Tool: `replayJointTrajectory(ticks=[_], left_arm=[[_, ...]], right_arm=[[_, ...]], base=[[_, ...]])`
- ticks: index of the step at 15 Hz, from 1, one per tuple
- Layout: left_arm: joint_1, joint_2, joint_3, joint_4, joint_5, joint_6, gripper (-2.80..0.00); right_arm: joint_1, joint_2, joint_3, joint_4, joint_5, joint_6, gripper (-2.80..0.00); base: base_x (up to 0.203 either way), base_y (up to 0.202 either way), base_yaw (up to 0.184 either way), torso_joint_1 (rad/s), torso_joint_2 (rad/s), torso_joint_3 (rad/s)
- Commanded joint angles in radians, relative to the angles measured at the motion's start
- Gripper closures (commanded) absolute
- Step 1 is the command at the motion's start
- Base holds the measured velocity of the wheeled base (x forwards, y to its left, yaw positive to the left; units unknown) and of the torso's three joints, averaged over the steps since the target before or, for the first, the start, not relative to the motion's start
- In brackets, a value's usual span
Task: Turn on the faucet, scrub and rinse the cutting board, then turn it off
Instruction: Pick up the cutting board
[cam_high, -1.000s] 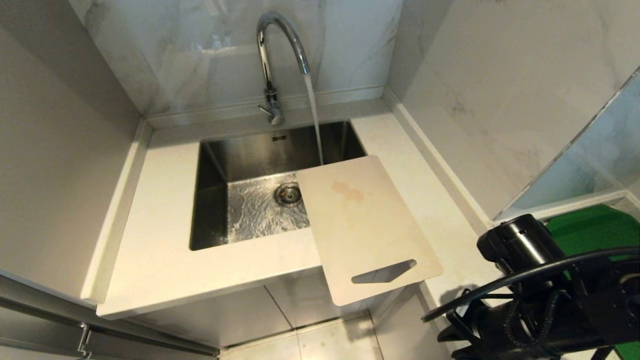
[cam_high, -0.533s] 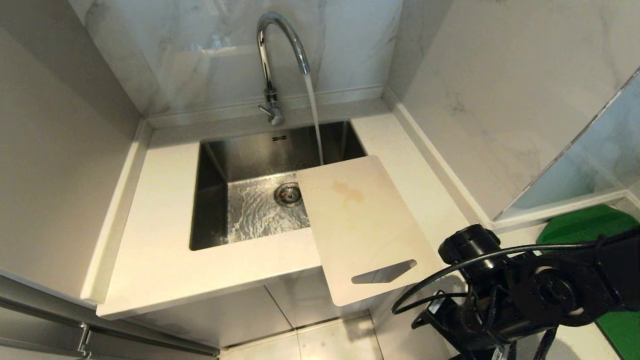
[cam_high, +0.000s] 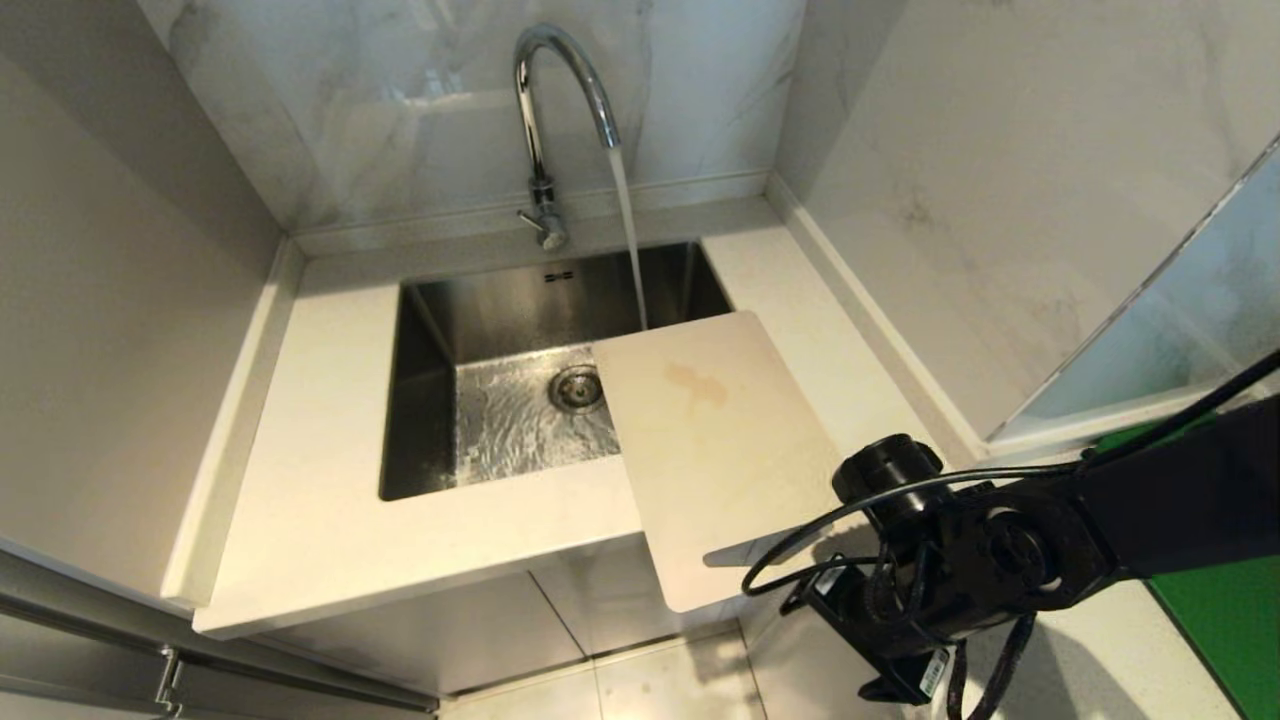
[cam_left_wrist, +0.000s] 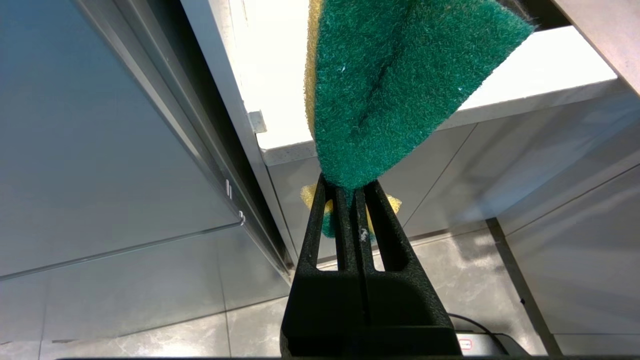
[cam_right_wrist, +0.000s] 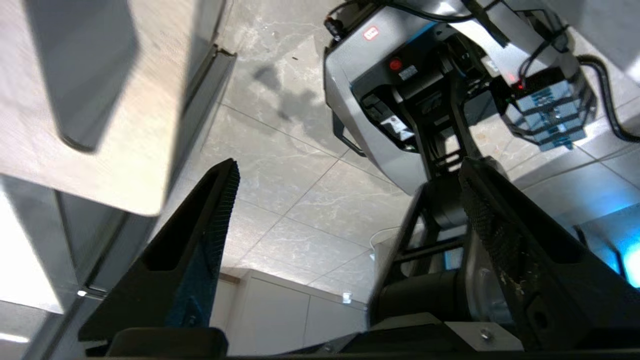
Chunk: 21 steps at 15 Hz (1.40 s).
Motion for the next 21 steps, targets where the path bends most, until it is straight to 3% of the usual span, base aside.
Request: replayJointTrajectory(ticks=[1,9,21], left_arm=[[0.000,0.002,0.000,0.000,0.001,0.000,0.00],[0.000,0.002,0.000,0.000,-0.001,0.000,0.00],[0.000,0.002,0.000,-0.001,-0.001,0.000,0.00]], right_arm=[[0.000,0.040,-0.035,-0.010,0.002,0.019,-2.80],[-0.007,0.082,-0.109,-0.029,-0.002,0.071,-2.80],[-0.035,0.111,-0.103,-0.067,-0.041,0.073,-2.80]], base=[[0.000,0.000,0.000,0.000,0.00,0.000],[0.000,0.000,0.000,0.000,0.00,0.000],[0.000,0.000,0.000,0.000,0.00,0.000]])
